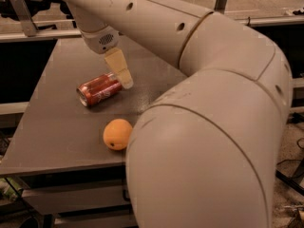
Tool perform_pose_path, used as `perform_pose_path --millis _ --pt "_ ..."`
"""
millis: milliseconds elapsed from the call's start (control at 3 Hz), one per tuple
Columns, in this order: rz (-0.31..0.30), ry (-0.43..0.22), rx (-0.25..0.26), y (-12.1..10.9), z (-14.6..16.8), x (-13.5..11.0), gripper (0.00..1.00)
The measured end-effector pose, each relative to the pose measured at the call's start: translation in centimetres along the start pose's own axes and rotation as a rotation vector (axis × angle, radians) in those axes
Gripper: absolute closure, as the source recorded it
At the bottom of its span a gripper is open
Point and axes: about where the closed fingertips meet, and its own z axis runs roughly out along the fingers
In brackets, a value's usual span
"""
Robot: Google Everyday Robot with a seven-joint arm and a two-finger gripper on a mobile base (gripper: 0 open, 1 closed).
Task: Knock coke can over
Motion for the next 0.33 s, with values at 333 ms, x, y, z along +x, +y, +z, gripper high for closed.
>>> perform_pose_path --millis 333 --pt "0.0 0.0 0.0 0.0 0.0 0.0 0.0"
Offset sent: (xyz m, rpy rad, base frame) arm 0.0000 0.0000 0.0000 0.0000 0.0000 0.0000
